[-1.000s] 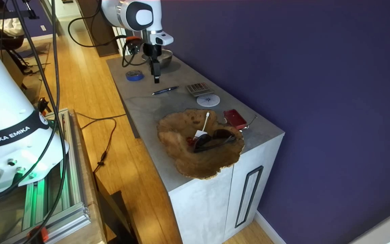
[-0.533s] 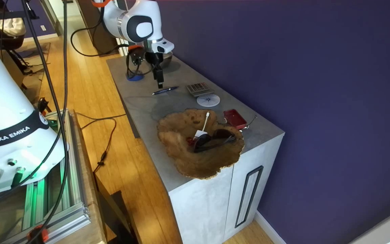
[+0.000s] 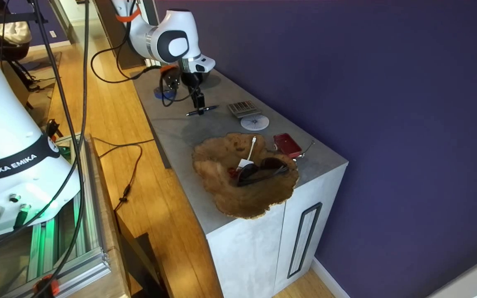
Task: Put the black pen in the silver bowl
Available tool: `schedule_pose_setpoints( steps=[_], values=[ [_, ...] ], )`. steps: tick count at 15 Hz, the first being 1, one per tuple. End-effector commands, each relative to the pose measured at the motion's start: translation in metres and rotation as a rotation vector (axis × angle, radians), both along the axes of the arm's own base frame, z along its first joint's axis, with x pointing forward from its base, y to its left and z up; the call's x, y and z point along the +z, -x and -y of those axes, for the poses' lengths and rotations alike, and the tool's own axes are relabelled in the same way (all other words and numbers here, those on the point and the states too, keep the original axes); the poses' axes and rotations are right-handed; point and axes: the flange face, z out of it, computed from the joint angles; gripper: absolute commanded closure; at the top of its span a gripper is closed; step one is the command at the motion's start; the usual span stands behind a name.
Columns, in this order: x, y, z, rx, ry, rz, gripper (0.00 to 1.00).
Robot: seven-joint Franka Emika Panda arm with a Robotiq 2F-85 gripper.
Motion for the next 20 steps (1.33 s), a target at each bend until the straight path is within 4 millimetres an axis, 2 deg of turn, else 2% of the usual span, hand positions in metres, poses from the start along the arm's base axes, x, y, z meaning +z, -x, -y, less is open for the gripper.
schedule_pose_setpoints(
  steps=[1,5,6,8,10,13,15,17,18,20],
  values=[
    [0.004,-0.004,-0.002,0.013,0.022,0.048,0.69],
    [0.002,-0.003,-0.005,0.026,0.035,0.051,0.96],
    [0.002,-0.002,-0.006,0.029,0.038,0.051,1.00],
    [0.007,-0.003,-0.007,0.028,0.038,0.057,0.96],
    [0.032,-0.004,-0.007,0.026,-0.002,0.073,0.98],
    [0.099,-0.008,-0.025,0.083,-0.137,0.180,0.97],
    [0.140,-0.012,-0.058,0.129,-0.218,0.250,0.97],
    [0.172,-0.008,-0.113,0.214,-0.297,0.287,0.97],
    [0.182,0.000,-0.145,0.268,-0.331,0.290,0.97],
    [0.182,0.016,-0.202,0.374,-0.391,0.304,0.97]
  ],
)
